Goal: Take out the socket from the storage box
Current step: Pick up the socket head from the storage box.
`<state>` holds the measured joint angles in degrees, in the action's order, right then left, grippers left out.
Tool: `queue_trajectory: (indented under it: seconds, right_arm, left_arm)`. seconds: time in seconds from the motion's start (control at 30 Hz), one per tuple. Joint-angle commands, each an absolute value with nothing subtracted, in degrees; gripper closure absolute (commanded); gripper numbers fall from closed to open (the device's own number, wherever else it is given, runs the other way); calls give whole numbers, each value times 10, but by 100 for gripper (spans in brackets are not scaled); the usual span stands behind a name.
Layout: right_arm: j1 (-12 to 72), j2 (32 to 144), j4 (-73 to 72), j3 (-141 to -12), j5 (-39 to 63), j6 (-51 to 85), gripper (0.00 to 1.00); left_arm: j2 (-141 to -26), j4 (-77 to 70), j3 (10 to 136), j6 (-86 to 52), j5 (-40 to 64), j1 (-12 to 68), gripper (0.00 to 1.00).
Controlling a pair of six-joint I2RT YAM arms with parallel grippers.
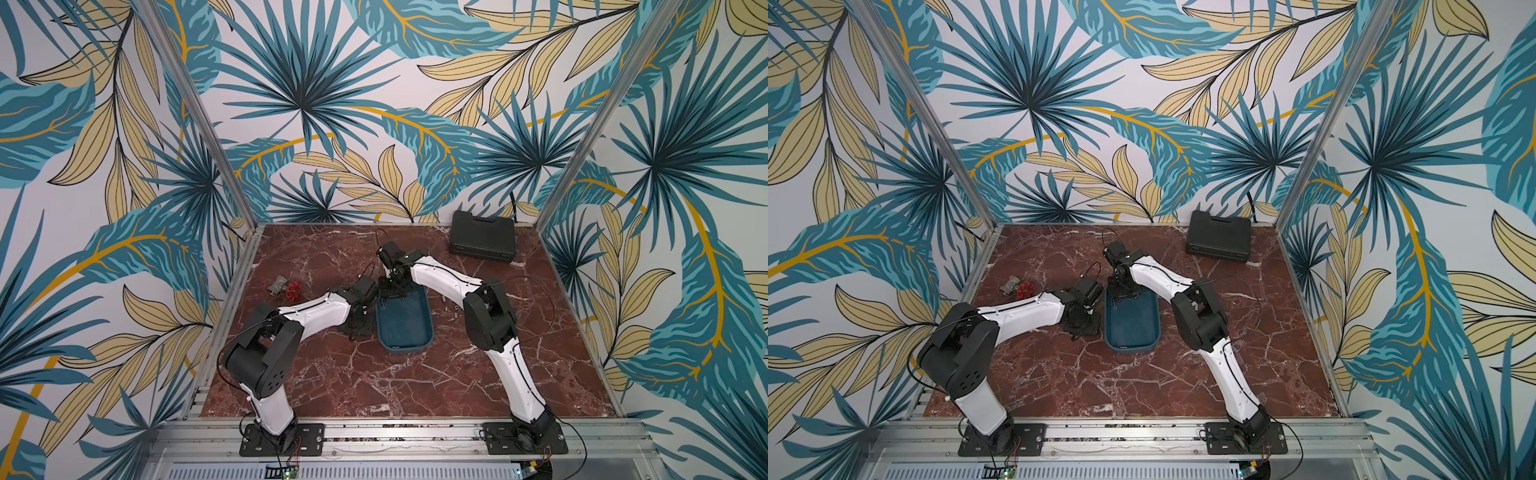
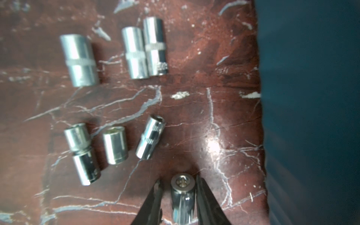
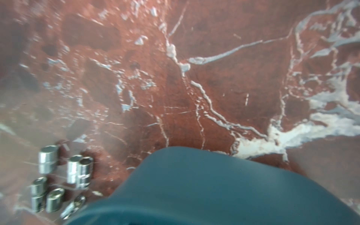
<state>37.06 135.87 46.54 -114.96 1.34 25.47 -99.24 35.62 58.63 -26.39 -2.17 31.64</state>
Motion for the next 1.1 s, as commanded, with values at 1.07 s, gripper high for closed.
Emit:
queue_trajectory:
  seconds: [1.07]
  right_arm:
    - [343,1080,517,-975,-32,217,90]
  left_arm:
    - [-946,399,604,-249,-29,306,65]
